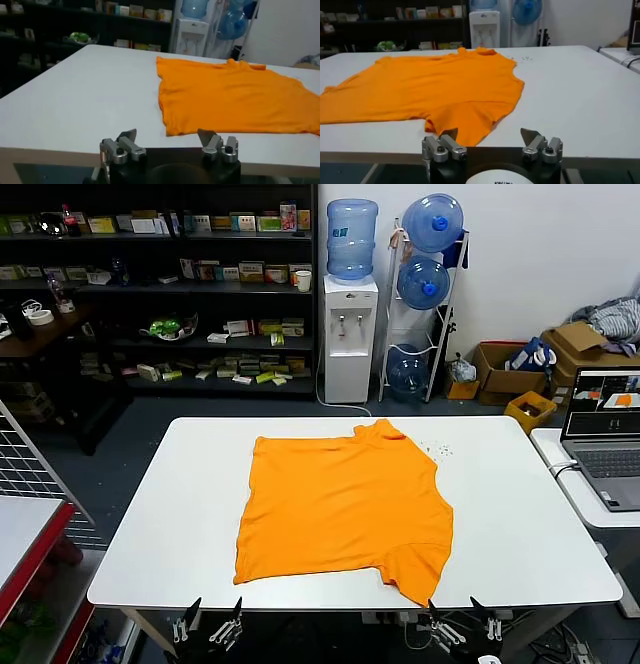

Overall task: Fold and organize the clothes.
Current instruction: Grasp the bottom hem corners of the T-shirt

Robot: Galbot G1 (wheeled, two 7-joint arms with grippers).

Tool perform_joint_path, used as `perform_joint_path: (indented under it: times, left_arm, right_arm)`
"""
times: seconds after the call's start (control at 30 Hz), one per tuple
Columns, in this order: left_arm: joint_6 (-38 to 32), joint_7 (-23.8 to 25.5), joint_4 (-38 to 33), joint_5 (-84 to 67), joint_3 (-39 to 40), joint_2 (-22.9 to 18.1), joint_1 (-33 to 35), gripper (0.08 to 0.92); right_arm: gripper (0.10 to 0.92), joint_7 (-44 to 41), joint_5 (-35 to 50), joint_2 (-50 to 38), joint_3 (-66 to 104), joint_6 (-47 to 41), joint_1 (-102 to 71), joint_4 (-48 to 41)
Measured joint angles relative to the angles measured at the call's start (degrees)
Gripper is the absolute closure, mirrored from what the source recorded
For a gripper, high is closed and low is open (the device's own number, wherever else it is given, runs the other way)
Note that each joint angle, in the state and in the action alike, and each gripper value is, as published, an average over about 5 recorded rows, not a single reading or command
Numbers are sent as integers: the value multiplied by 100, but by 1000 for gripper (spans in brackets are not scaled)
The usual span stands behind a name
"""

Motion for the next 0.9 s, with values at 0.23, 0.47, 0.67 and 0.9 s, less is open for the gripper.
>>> perform_joint_path:
  times: [0.23,0.47,0.67,0.9]
  left_arm:
    - [81,-10,52,-45,63,22,-143,177]
    - [248,-36,316,-59,199,-43,-536,177]
    - [348,-64,618,-60,325,-95,-927,177]
    - [503,-167,796,-40,469,-143,-1199,177]
  right_arm:
    - [203,134,-28,66,-137,-111,188,-93]
    - [203,361,-125,184,-355,-318,604,-368]
    - [203,524,-232,284,-523,-472,910,-597]
    - [219,624,-317,329,-644,-582,1037,-702]
